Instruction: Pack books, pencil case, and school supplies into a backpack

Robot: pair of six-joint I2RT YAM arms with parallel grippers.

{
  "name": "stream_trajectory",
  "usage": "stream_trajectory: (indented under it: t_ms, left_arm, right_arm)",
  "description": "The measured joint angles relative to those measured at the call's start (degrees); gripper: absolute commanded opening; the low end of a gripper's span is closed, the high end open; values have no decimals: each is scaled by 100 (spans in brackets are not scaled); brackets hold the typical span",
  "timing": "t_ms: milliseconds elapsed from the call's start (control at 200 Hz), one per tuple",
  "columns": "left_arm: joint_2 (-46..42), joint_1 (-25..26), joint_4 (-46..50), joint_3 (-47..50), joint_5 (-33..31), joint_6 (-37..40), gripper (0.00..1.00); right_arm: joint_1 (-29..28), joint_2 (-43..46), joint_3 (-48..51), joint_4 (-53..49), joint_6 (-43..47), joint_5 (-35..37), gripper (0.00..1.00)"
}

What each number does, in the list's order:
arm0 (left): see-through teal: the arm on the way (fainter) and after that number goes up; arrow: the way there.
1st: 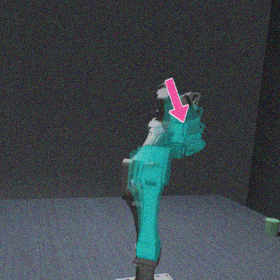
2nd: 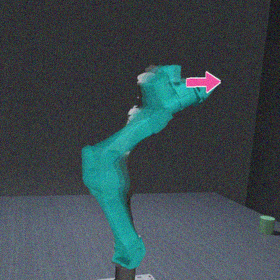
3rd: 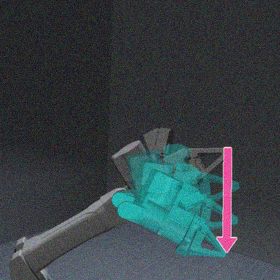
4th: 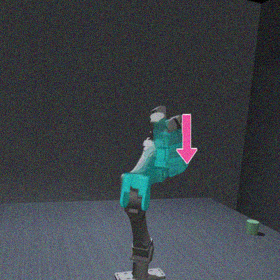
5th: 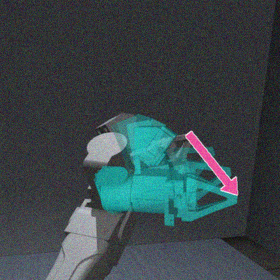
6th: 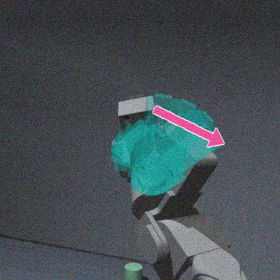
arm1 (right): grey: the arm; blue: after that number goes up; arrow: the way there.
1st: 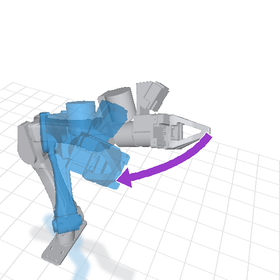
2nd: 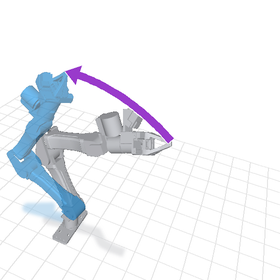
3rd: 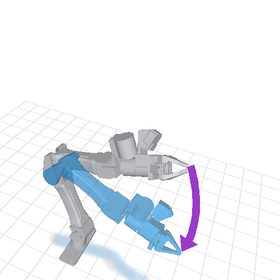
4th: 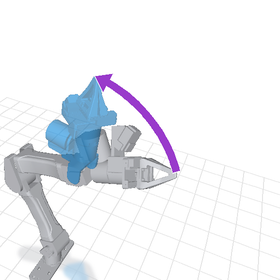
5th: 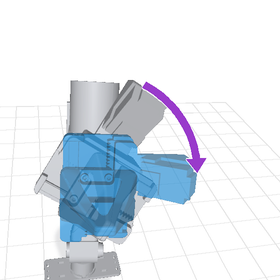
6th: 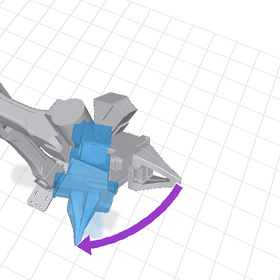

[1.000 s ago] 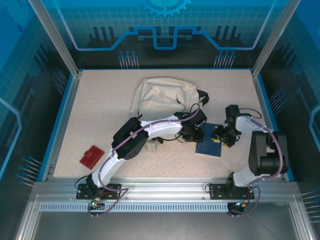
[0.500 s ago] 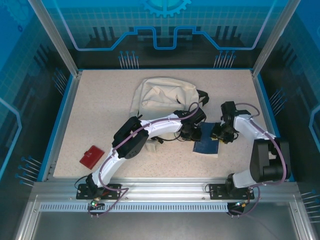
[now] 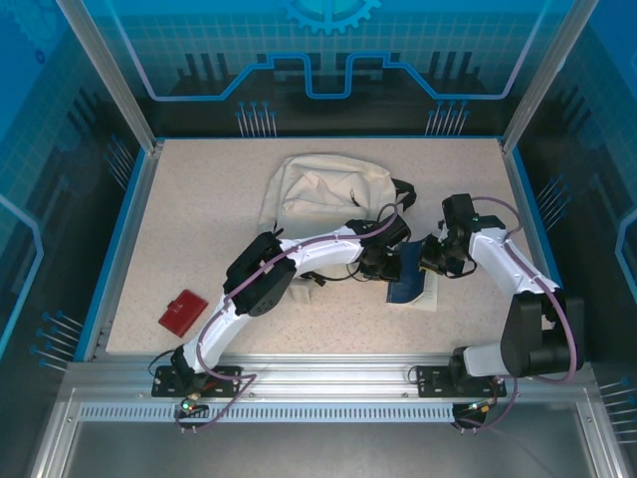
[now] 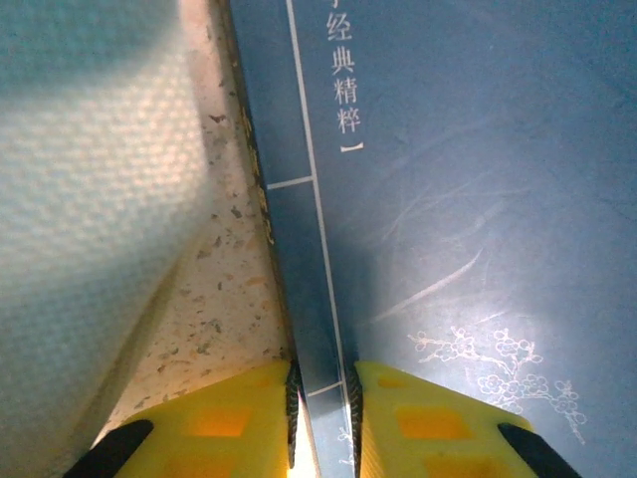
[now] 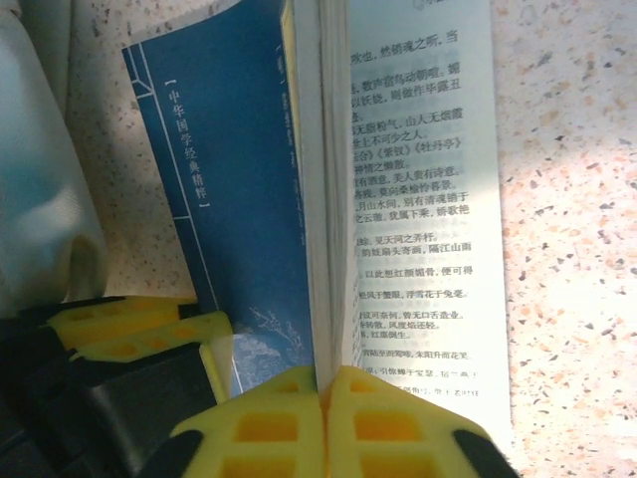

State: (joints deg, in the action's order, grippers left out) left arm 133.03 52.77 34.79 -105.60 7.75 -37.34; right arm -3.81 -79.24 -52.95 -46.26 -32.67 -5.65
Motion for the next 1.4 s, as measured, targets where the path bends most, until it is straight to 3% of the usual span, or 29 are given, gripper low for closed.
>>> stream_trajectory:
  t_ms: [185, 355, 510, 710, 935, 1186, 1306, 1401]
  left_arm:
    - [-85, -37, 87, -46, 170, 181, 46]
    - [-839, -304, 162, -44, 470, 334, 67]
    - [-2039, -949, -105, 203, 780, 299, 82]
    - [-3285, -1923, -901, 1423, 1471, 94, 98]
    - [-3633, -2396, -1888, 2743, 2465, -411, 99]
    - [-3659, -2494, -2826, 3152, 3088, -833, 99]
    - [-3718, -2531, -3213, 3294, 3335, -1056, 91]
    - [-3744, -2592, -3729, 3469, 3547, -1320, 76]
  right_arm:
    - [7, 299, 0, -96, 33, 138, 0]
    - [291, 1154, -37, -133, 98, -61, 0]
    - [501, 1698, -269, -74, 146, -778, 0]
    - [483, 1998, -328, 525, -66, -2223, 0]
    - [37, 1882, -369, 1408, -584, -3215, 0]
    - [-334, 1530, -450, 2284, -1198, -3829, 0]
    - [-382, 1331, -450, 2634, -1475, -4026, 0]
    - [-404, 1193, -450, 2800, -1609, -4122, 0]
